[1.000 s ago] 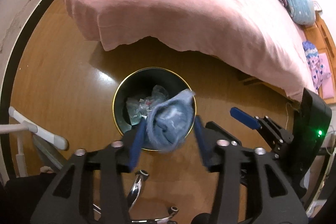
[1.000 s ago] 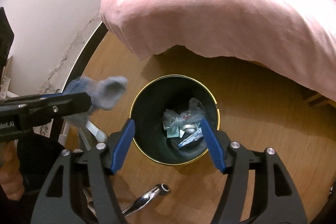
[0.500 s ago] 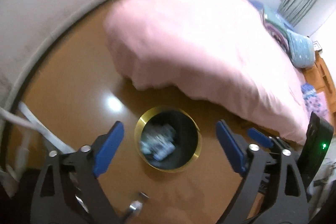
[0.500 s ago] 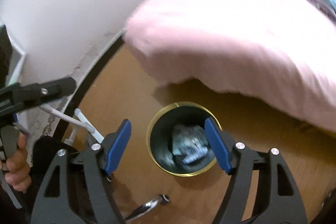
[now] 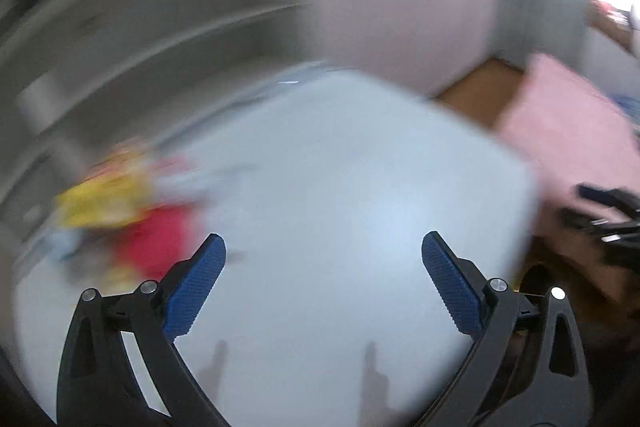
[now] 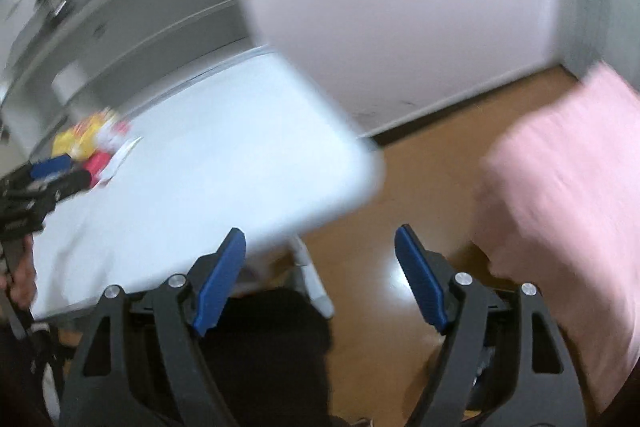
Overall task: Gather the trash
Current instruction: 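Grasp the white bottle cap with the left tool while the right tool grasps the toothpaste tube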
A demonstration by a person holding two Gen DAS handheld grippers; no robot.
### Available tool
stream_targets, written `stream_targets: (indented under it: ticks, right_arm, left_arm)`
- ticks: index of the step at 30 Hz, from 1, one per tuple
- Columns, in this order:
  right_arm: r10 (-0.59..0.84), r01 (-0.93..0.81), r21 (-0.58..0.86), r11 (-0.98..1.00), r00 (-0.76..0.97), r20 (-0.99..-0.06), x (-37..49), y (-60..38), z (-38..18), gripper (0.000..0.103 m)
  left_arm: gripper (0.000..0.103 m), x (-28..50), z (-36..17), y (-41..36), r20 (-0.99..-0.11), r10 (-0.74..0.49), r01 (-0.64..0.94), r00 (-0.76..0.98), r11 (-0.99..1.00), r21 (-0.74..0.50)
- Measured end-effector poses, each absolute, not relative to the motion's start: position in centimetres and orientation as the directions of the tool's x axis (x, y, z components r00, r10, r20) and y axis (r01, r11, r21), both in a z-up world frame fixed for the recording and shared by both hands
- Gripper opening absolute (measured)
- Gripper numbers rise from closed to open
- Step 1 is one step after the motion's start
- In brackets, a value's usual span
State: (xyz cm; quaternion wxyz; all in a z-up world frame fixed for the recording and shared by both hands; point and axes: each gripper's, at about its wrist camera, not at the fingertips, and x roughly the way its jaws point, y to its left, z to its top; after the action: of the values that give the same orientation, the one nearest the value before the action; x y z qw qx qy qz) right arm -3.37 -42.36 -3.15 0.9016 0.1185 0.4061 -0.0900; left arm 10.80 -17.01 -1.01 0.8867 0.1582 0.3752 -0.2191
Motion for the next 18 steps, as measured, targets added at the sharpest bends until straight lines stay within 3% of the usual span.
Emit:
stream_targets:
  ticks: [5,9,13,18]
  right_arm:
    - [0.032,0.076,0.105,0.992,0.641,-0.767,3.6,-34.0,-2.9,0.074]
    - [0.089,-0.028,0.092,0.995,0.626,-0.775,7.4,-28.7,-2.9,0.074]
    - [0.117,-0.08,0.086,0.993,0.62,-0.776,10.5,-25.4,-2.8,0.075]
    - [0.13,-0.1,0.086,0.991,0.605,-0.786,12.2,-23.7,-3.2,0.075]
  left_arm:
    - [0.095,14.4,-2.0,-6.1,-0.74,-0.162,0.341,0.653,0.935,0.096]
    - [0.095,17.8,-3.3,-0.2,-0.756,-0.14,0.224,0.639,0.975,0.008]
    - [0.095,20.7,-5.2,1.8,-0.791,-0.18,0.174,0.585,0.98,-0.093]
    - [0.095,23.4,-6.2,1.7,-0.805,-0.162,0.146,0.571,0.985,-0.095]
